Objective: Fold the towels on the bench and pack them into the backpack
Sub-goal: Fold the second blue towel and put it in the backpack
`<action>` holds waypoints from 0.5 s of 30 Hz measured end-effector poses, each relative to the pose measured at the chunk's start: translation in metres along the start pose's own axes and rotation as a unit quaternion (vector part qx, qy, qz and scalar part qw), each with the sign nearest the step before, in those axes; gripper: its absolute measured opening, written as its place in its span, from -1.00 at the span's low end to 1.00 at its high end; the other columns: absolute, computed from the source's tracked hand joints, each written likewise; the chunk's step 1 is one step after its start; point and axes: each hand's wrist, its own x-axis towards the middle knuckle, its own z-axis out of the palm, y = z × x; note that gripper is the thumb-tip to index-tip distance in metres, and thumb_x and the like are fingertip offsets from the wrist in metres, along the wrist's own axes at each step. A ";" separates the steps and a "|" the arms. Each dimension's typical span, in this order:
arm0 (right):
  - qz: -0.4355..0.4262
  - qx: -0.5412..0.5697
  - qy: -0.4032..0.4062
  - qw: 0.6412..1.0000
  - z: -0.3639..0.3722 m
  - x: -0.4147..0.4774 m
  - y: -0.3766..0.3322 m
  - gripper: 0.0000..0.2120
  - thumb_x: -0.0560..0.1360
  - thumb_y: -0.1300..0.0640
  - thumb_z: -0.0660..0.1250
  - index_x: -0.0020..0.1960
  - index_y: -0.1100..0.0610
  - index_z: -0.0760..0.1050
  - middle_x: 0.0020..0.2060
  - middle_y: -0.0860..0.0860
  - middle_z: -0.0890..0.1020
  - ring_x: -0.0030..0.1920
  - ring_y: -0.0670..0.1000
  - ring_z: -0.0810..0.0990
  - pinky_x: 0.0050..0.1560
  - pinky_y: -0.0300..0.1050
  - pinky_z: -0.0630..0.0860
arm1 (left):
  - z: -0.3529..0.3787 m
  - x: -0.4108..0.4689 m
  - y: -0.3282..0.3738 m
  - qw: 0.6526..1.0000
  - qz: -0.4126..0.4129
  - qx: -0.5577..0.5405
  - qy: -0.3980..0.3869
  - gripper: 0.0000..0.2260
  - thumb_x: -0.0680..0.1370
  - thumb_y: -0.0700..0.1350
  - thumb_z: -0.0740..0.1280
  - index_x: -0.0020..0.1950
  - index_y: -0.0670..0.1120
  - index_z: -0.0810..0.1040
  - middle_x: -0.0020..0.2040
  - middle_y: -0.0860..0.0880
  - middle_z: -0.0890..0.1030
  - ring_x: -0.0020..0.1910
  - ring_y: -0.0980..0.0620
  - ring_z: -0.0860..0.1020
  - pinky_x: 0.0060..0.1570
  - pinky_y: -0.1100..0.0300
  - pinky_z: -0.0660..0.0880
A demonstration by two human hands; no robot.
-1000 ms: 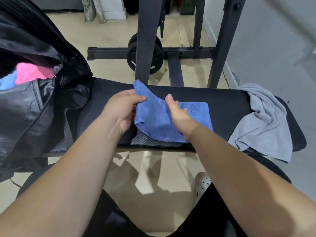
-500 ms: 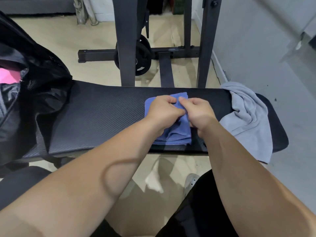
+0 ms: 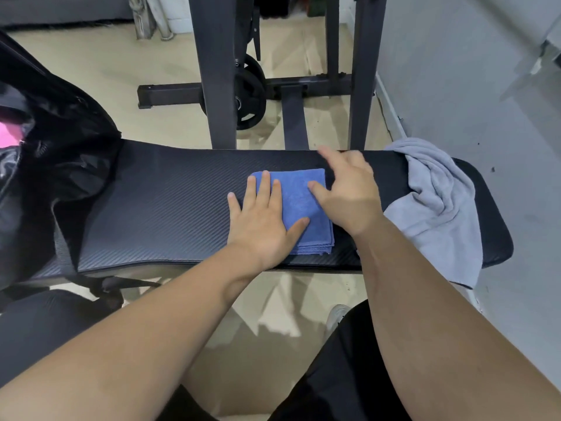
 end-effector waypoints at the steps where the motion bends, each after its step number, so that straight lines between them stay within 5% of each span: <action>1: -0.040 -0.028 -0.027 0.998 0.002 0.000 -0.001 -0.47 0.54 -0.05 0.36 0.50 -0.18 0.36 0.44 -0.02 0.37 0.42 0.10 0.31 0.41 0.11 0.31 | 0.005 -0.001 -0.003 1.000 0.001 0.010 -0.004 -0.16 0.56 0.43 -0.13 0.65 -0.10 -0.19 0.64 -0.03 -0.29 0.60 -0.08 -0.33 0.53 -0.28 -0.20; 4: -0.050 -0.129 -0.179 0.974 0.015 -0.003 -0.002 -0.53 0.66 -0.11 0.17 0.55 -0.27 0.23 0.63 -0.12 0.06 0.62 0.09 -0.07 0.58 0.17 -0.08 | 0.012 -0.001 -0.010 1.000 0.009 0.025 0.002 -0.15 0.55 0.44 -0.17 0.63 -0.11 -0.23 0.63 -0.05 -0.31 0.59 -0.07 -0.35 0.53 -0.26 -0.22; 6: -0.023 -0.129 -0.208 0.969 0.019 -0.004 -0.001 -0.51 0.67 -0.14 0.12 0.58 -0.27 0.15 0.62 -0.11 0.07 0.63 0.09 -0.10 0.58 0.20 -0.15 | 0.010 0.001 -0.013 0.999 0.025 0.039 0.003 -0.14 0.53 0.44 -0.18 0.63 -0.11 -0.23 0.64 -0.05 -0.29 0.59 -0.07 -0.34 0.54 -0.25 -0.21; 11: -0.008 -0.126 -0.146 0.981 0.011 -0.009 -0.009 -0.56 0.59 -0.23 0.22 0.44 -0.18 0.44 0.26 -0.05 0.46 0.33 0.07 0.34 0.38 0.03 0.27 | -0.006 0.008 -0.047 0.989 0.094 0.111 0.026 -0.10 0.47 0.47 -0.26 0.66 -0.06 -0.13 0.65 -0.01 -0.21 0.62 -0.06 -0.22 0.54 -0.26 -0.18; 15: -0.008 -0.025 -0.203 0.979 -0.002 -0.025 -0.020 -0.69 0.52 -0.19 0.36 -0.20 0.03 0.63 -0.27 -0.10 0.59 -0.13 -0.04 0.54 -0.03 -0.08 0.48 | -0.026 0.005 -0.091 0.995 0.024 0.065 0.078 -0.11 0.47 0.46 -0.10 0.64 -0.08 0.08 0.64 -0.07 0.11 0.61 -0.11 0.08 0.52 -0.24 0.02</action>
